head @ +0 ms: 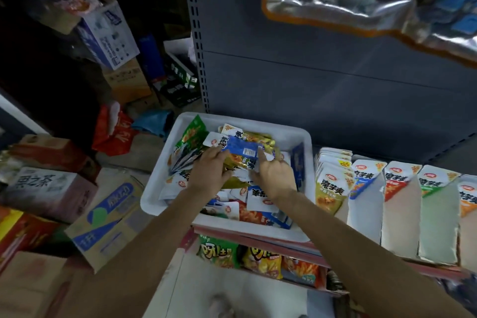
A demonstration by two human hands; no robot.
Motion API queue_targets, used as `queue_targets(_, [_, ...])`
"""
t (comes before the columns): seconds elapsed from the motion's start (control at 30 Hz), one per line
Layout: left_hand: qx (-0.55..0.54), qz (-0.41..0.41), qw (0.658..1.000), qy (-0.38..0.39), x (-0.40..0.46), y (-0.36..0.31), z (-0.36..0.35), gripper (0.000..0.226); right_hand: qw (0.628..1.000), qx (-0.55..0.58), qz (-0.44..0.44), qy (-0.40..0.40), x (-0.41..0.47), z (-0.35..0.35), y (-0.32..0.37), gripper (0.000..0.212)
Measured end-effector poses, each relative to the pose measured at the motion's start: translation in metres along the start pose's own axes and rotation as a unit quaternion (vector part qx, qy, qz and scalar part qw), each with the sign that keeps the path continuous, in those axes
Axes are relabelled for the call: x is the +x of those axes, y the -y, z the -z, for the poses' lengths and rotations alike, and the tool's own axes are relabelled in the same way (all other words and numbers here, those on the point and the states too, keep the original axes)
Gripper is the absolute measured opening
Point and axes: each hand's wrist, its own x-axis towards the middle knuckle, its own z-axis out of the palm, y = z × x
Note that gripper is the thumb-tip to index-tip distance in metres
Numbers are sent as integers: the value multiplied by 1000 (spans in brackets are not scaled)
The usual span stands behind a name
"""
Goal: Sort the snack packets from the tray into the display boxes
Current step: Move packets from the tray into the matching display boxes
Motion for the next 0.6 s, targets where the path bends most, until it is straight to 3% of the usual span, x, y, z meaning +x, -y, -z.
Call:
queue_targets(0.13, [-24, -42, 996, -71, -4, -5, 4, 44, 1000, 6, 10, 14, -10, 7, -16, 35])
queue_targets(0.27, [-97, -114, 972, -180, -9, -14, 16, 14, 981, 170, -30, -88, -18, 16, -36, 23])
queue_targets(0.37, [-91, -137, 961, -223, -10, -24, 20, 13, 947, 295, -100, -77, -13, 27, -48, 23])
queue_targets(0.4, [-83, -149, 957, -235, -10, -27, 19, 14, 915, 375, -141, -47, -11, 33, -50, 24])
queue_targets(0.5, [-74, -188, 948, -247, -10, -41, 17, 22, 708, 660, -251, 9, -11, 52, -55, 27])
queue_targets(0.53, [-77, -206, 943, -249, -10, -47, 16, 27, 665, 703, -253, -7, -14, 59, -59, 26])
queue_targets(0.6, [-84, -232, 939, -241, -12, -61, 12, 39, 639, 732, -228, -58, -23, 67, -70, 16])
